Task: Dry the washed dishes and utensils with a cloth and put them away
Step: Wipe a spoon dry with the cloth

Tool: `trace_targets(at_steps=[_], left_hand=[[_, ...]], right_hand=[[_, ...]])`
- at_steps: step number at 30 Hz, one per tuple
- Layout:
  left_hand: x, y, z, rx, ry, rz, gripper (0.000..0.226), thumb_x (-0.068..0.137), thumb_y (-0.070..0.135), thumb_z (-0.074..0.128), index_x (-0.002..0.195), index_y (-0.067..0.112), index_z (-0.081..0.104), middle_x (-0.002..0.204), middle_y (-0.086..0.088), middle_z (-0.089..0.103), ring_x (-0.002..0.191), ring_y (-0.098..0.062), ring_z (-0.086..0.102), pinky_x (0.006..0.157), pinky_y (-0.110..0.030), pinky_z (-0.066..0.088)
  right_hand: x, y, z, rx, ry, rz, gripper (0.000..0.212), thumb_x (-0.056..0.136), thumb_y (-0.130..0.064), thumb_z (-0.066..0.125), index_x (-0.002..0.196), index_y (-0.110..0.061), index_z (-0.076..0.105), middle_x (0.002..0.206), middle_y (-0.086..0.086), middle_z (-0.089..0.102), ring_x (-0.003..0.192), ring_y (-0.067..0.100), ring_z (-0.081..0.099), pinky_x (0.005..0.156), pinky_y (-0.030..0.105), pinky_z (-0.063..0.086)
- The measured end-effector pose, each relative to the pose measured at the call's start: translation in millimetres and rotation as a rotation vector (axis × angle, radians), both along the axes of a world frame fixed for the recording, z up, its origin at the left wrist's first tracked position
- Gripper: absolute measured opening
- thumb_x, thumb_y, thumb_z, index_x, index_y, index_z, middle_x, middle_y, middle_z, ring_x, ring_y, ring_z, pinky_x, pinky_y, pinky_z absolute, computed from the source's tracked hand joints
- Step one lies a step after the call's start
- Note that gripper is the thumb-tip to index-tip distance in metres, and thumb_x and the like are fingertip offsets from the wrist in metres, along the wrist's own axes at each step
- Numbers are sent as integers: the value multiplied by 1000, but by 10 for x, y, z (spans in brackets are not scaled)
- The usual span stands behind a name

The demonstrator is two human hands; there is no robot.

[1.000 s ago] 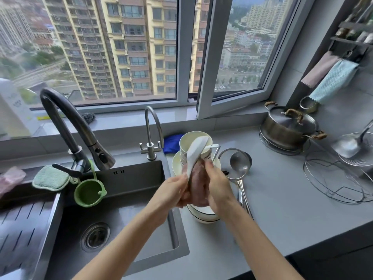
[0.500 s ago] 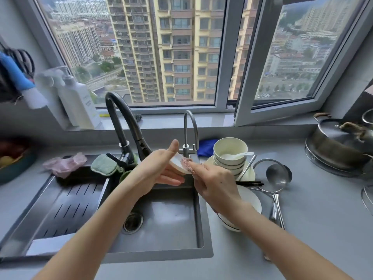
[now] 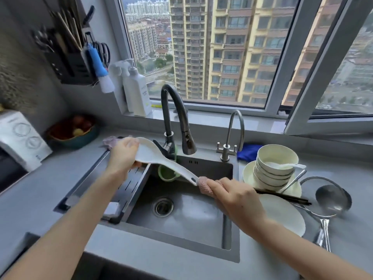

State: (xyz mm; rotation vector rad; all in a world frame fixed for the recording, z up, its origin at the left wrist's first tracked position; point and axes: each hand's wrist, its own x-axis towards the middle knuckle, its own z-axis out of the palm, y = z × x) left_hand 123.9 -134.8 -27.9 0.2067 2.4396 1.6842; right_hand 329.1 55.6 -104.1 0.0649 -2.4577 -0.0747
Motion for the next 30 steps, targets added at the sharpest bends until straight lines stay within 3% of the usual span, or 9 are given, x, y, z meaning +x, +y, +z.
trace_targets(at_steps=[2,6,8,12,16,21,25,27,30], left_hand=[[-139,-241,61,26,12,52,17,98,22,46,100,13,61,84,-7,57,65,-20,54,45,-25,46],[-322,-539,178,119,57,-6,16,97,20,51,85,21,62,80,-1,59,67,-16,56,40,-17,49],[-475,-660,240,141,76,-11,11,96,19,53,91,19,63,85,-2,60,72,-18,58,42,-19,51],[-990,-919,398,186,113,-24,13,93,16,59,104,12,64,92,-8,62,78,-24,60,44,-24,53],[-1740,-1272,682,177,155,-67,17,88,7,63,105,13,64,91,-13,66,76,-29,64,54,-34,59],[-2977,-1818,1355,182,380,40,36,79,-15,58,105,9,65,85,-9,65,68,-24,62,46,-28,57],[-3821,-2152,1866,64,662,149,34,77,-15,56,101,7,64,90,-13,63,58,-16,57,37,-15,47],[-4165,-2248,2053,-60,826,162,29,78,-9,59,101,6,65,89,-10,66,60,-20,59,46,-18,48],[-4613,-2291,2285,-227,1081,125,28,79,1,64,103,13,68,98,-6,72,86,-28,65,70,-27,44]], right_hand=[[-115,-43,31,-79,-58,-4,70,61,-3,81,121,-23,51,67,0,56,47,22,50,39,27,35],[-573,-330,394,-332,-109,45,34,83,-20,52,116,-26,59,73,-1,63,54,23,59,46,29,45],[-841,-498,627,-437,-118,58,36,84,-24,43,114,-26,63,81,0,68,64,27,65,53,33,50],[-1503,-783,1008,-509,-146,42,33,90,-14,54,121,-26,56,103,1,70,91,26,65,73,33,46],[-2314,-1037,1314,-514,-177,46,32,93,-17,55,124,-24,48,110,4,67,95,29,60,69,33,38],[-3455,-1416,1727,-496,-119,28,31,95,-21,54,124,-28,47,111,3,66,88,23,60,73,34,47],[-4246,-1772,2025,-470,-110,-4,29,96,-24,51,125,-26,50,113,4,67,95,26,62,77,36,49],[-4567,-1896,2108,-441,-101,-16,30,97,-25,50,126,-26,49,111,5,67,96,26,62,73,32,46],[-4925,-2036,2183,-423,-77,-37,31,96,-25,51,126,-27,49,107,5,67,94,25,61,67,29,36]])
